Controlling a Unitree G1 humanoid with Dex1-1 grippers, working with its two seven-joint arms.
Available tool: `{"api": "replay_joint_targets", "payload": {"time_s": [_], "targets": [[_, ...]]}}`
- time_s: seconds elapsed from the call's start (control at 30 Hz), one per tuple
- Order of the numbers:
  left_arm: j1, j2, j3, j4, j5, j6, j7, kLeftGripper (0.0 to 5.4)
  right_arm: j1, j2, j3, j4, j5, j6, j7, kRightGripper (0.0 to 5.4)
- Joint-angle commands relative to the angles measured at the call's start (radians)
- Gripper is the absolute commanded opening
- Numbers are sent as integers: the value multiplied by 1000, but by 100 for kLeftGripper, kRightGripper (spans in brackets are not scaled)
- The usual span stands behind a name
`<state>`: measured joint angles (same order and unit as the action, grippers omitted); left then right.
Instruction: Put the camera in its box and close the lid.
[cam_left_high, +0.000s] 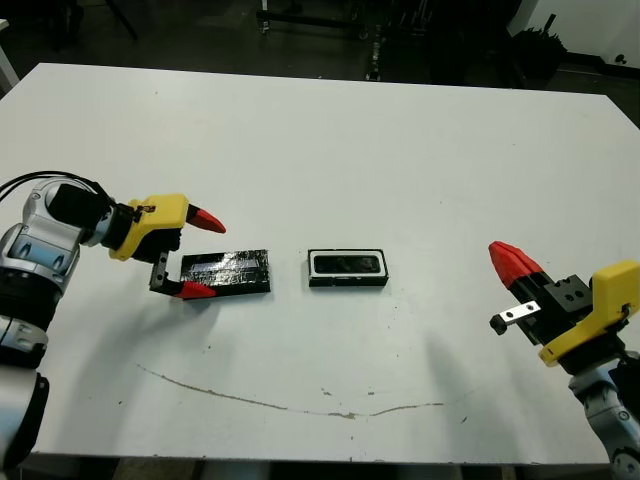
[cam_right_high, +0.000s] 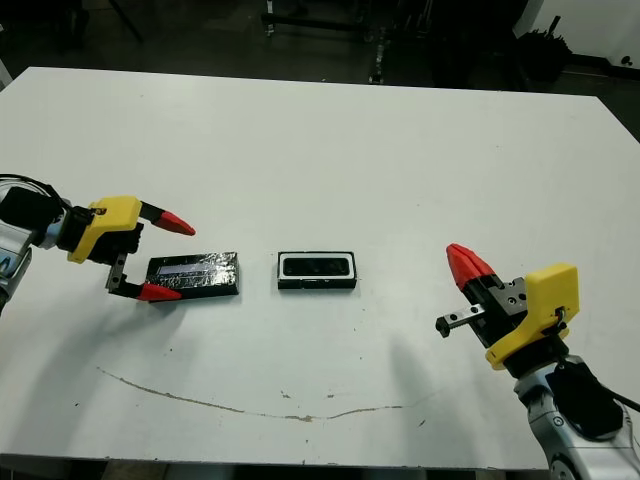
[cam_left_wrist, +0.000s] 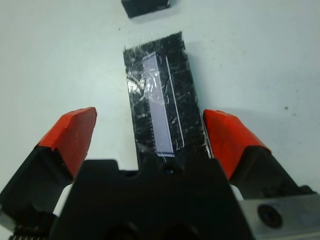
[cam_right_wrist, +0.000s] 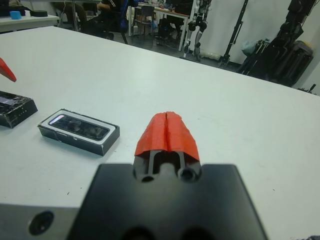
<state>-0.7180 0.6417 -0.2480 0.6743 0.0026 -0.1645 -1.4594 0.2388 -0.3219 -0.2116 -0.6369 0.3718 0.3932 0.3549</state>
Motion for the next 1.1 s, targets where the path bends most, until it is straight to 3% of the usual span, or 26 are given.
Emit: {"api": "replay_joint_targets", "payload": {"time_s": [0.03, 0.83, 1.1], "targets": [[10, 5, -2, 5, 4, 14, 1, 540, 10, -11, 2, 8, -1, -24, 14, 1], [4, -8, 6, 97, -17, 131, -89, 540, 17, -14, -6, 2, -4, -23, 13, 1], [-1, -5, -9, 101, 5, 138, -88, 540, 17, -14, -8, 3, 0, -21, 15, 1]]}}
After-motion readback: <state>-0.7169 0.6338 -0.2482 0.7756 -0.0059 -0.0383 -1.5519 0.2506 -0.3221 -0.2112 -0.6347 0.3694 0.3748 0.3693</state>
